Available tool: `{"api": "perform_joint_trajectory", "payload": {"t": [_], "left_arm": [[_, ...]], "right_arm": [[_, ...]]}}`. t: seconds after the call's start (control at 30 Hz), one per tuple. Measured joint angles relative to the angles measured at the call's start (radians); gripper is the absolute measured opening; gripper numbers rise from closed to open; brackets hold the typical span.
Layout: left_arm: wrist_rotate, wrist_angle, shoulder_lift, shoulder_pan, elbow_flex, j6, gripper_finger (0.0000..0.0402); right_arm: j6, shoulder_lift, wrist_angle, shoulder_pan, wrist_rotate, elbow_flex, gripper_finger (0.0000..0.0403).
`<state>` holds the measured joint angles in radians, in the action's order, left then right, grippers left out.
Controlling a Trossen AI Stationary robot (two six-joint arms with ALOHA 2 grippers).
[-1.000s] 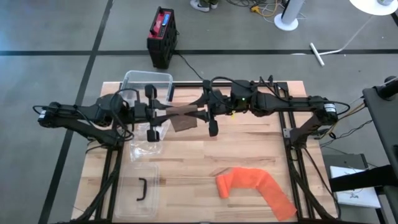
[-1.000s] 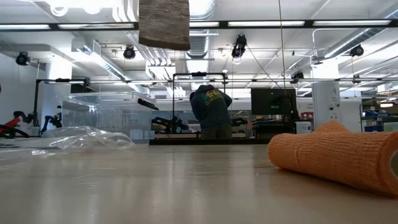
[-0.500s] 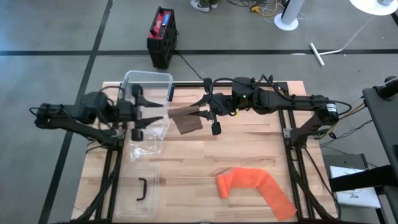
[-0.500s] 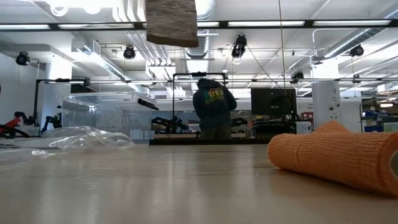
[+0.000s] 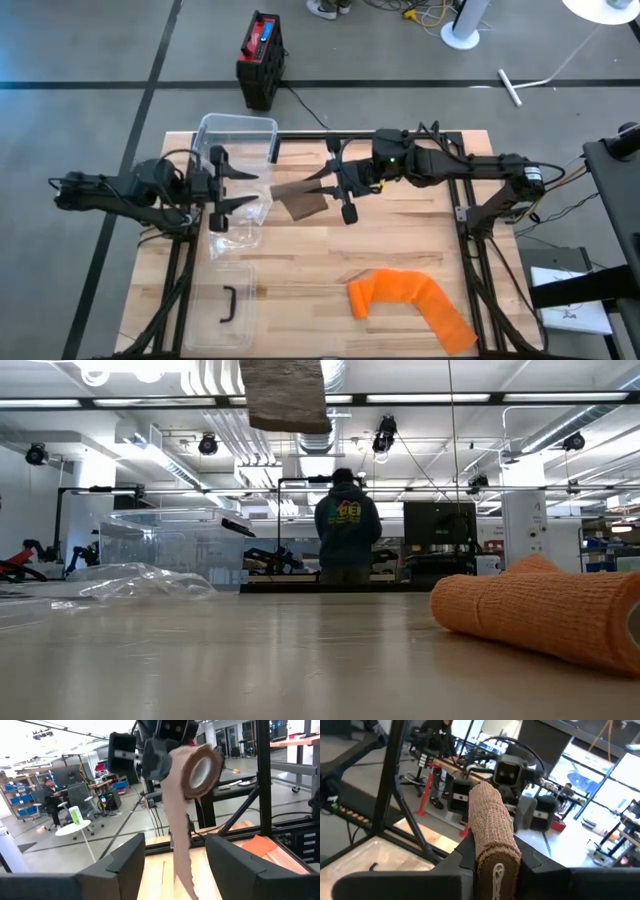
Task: Roll bandage
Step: Roll the brown bandage
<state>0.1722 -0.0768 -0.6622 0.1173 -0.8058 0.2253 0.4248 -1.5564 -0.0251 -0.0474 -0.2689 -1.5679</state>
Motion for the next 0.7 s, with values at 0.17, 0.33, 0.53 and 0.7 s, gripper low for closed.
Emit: {"api": "perform_joint_trajectory", "payload": {"t": [0.17, 0.33, 0.53, 0.7], "left_arm": [[0.000, 0.091, 0.002, 0.000, 0.079, 0.002, 0.0191], [0.000, 0.106, -0.002, 0.000, 0.121, -0.004, 0.0193], [-0.007, 0.249, -0.009, 0.000, 0.180, -0.075, 0.0217], [-0.039, 0.325, -0.009, 0.000, 0.195, -0.166, 0.0256]], "right_arm": [[0.014, -0.002, 0.055, 0.018, -0.001, 0.024, 0.0050], [0.041, -0.002, 0.067, 0.023, 0.017, 0.047, 0.0050], [0.094, -0.009, 0.054, 0.028, 0.116, 0.074, 0.0049], [0.195, -0.009, 0.073, 0.037, 0.111, 0.074, 0.0049]]}}
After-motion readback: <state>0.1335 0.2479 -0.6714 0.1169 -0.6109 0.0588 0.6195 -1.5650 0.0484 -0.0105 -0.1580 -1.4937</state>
